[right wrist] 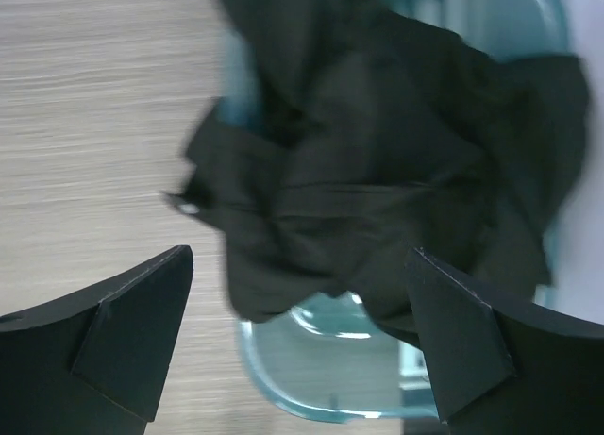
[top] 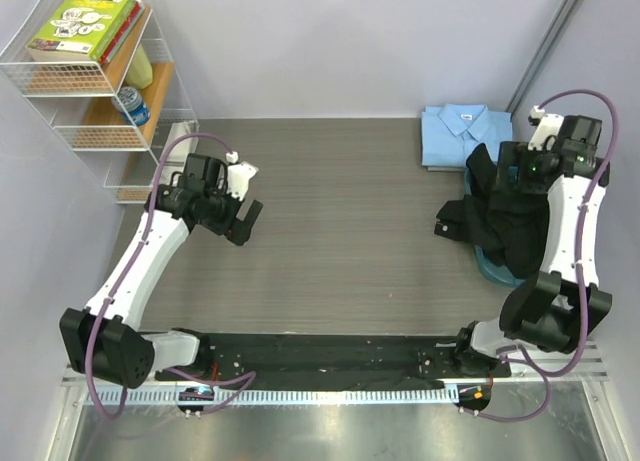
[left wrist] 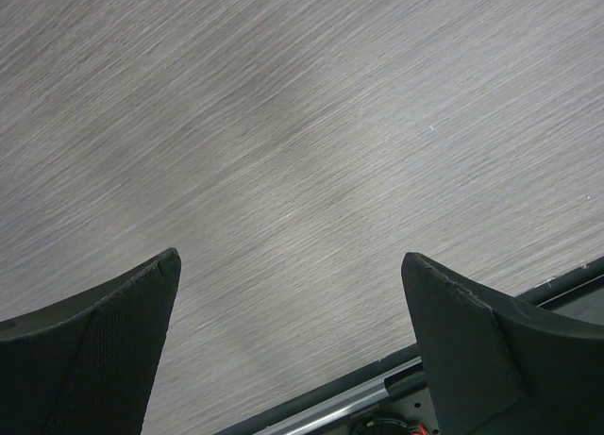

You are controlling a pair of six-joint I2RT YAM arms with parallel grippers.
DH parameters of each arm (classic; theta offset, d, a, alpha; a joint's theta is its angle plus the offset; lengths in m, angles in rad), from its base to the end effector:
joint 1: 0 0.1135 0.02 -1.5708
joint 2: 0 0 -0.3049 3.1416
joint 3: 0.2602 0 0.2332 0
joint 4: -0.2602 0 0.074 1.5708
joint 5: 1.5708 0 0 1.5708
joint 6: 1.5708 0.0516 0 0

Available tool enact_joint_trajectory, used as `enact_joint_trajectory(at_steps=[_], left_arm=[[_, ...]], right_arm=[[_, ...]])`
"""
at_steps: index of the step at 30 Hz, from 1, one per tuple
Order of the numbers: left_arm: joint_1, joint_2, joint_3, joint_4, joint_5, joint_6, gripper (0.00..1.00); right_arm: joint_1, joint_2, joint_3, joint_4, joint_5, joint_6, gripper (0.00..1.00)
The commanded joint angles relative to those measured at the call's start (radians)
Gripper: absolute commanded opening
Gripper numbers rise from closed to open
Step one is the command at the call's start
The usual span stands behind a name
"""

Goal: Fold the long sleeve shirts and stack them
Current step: Grab the shirt from the pile

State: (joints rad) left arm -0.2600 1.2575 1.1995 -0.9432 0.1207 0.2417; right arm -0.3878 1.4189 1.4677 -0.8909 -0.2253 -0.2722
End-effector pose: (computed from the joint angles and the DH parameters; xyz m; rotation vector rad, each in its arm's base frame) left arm 0.2130 -0.0631 0.3449 0.6817 2.4770 -0.1621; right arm 0.2624 -0.0948 0.3931 0.0350 2.3851 -0.0395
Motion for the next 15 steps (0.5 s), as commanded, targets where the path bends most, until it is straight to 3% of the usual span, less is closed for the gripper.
enact_joint_trajectory(at_steps=[1,15], left_arm=[[-0.004,0.019,0.034,-0.012,0.045,0.028,1.0],[-0.004,0.042,-0.011,0.006,0.042,0.064,1.0]], right_arm=[[-0.042,0.084,0.037,-0.069,0.124,-0.05,0.99],[-0.094,0.458,-0.09,0.171,0.259,-0.061,1.0]])
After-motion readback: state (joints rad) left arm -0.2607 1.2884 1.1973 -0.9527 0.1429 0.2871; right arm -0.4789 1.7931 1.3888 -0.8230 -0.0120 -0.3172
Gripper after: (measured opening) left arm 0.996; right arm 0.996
